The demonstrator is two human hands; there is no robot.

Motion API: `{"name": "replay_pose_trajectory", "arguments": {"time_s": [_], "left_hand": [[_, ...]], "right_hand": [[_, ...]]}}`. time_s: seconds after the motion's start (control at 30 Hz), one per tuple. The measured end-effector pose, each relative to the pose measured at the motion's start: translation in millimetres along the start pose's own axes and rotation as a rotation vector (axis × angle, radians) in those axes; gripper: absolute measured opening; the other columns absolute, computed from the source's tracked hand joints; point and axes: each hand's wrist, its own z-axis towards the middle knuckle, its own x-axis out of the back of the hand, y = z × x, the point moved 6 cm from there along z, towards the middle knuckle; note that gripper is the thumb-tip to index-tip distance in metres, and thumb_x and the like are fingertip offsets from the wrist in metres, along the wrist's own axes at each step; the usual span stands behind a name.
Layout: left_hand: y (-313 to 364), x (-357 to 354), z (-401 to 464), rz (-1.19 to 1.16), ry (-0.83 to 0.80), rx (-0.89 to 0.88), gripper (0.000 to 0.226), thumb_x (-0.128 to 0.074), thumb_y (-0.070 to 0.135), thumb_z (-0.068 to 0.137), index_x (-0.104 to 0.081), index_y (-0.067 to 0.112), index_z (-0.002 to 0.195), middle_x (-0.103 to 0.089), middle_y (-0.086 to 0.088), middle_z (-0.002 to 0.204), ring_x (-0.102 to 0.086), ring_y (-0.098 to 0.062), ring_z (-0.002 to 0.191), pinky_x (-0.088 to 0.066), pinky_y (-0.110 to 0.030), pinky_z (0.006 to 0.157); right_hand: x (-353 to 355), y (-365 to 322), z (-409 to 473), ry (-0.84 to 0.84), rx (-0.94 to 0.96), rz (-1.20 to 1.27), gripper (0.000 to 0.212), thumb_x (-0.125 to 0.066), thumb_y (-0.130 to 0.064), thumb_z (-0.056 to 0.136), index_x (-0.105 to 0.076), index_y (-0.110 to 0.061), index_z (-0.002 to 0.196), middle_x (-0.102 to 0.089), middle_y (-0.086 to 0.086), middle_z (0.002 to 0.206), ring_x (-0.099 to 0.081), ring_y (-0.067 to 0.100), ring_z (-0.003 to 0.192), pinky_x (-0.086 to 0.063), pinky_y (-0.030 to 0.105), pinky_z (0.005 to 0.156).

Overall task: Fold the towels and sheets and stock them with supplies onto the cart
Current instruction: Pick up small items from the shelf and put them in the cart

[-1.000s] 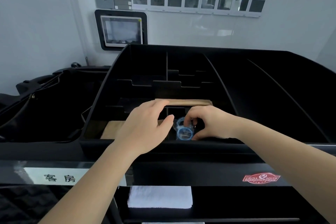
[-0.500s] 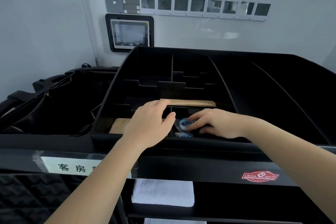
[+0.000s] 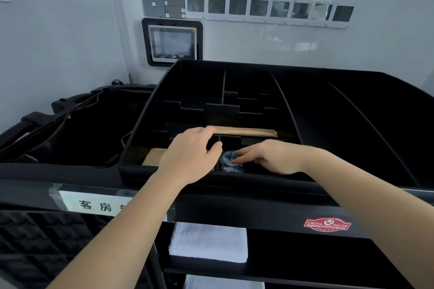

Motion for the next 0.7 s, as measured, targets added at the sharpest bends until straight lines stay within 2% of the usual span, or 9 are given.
{"name": "replay_pose_trajectory", "arguments": {"time_s": [0.1,0.23,0.33,0.4,0.47,0.57,0.7], "left_hand": [[3,4,-2,0.037,0.04,-0.017,0.044,-0.043,0.038,0.096,-0.05,0.02,0.137,-0.06,0.002,0.128,-0.055,-0.016,0.117,-0.042,-0.034,0.099],[6,8,-4,0.086,0.09,-0.036,0.044,-0.044,0.038,0.096,-0.053,0.018,0.134,-0.063,0.001,0.122,-0.058,-0.016,0.107,-0.044,-0.035,0.097],[5,7,-3,0.097,0.091,-0.009,0.045,-0.043,0.04,0.097,-0.051,0.019,0.135,-0.06,0.001,0.127,-0.055,-0.016,0.115,-0.042,-0.037,0.101],[4,8,-4,0.113,0.095,0.007,0.046,-0.041,0.042,0.097,-0.049,0.02,0.137,-0.059,0.002,0.13,-0.051,-0.016,0.121,-0.039,-0.038,0.105],[4,7,-8,0.131,0.107,0.016,0.049,-0.04,0.044,0.097,-0.047,0.019,0.14,-0.055,0.001,0.136,-0.046,-0.017,0.13,-0.035,-0.039,0.109],[6,4,-18,0.155,0.11,0.035,0.056,-0.037,0.047,0.097,-0.037,0.021,0.146,-0.041,-0.003,0.149,-0.031,-0.02,0.141,-0.024,-0.041,0.115],[13,-1,-36,0.172,0.106,0.027,0.064,-0.029,0.053,0.095,-0.021,0.026,0.152,-0.025,-0.004,0.158,-0.015,-0.021,0.147,-0.014,-0.045,0.119]], "right_hand": [[2,1,0,0.046,-0.018,0.044,0.057,-0.036,0.006,0.096,-0.055,-0.032,0.134,-0.036,-0.012,0.152,-0.031,0.011,0.141,-0.023,0.023,0.115],[10,2,-4,0.201,-0.055,0.146,0.051,-0.039,0.003,0.096,-0.059,-0.029,0.131,-0.045,-0.006,0.145,-0.036,0.011,0.137,-0.023,0.018,0.111],[15,1,-9,0.319,-0.098,0.187,0.041,-0.045,-0.006,0.097,-0.059,-0.027,0.129,-0.05,-0.006,0.138,-0.045,0.013,0.128,-0.031,0.019,0.104],[15,0,-12,0.409,-0.152,0.224,0.034,-0.048,-0.018,0.098,-0.059,-0.027,0.129,-0.047,-0.006,0.138,-0.047,0.013,0.124,-0.033,0.018,0.097],[13,-5,-16,0.486,-0.208,0.229,0.036,-0.047,-0.033,0.099,-0.055,-0.027,0.133,-0.037,-0.006,0.147,-0.04,0.015,0.13,-0.032,0.023,0.102],[4,-20,-25,0.564,-0.304,0.067,0.051,-0.035,-0.051,0.098,-0.041,-0.029,0.144,-0.018,-0.005,0.159,-0.015,0.018,0.146,-0.02,0.041,0.117],[-11,-47,-39,0.654,-0.404,-0.131,0.065,-0.016,-0.061,0.093,-0.027,-0.032,0.15,-0.008,-0.005,0.161,0.0,0.018,0.149,-0.004,0.046,0.118]]}}
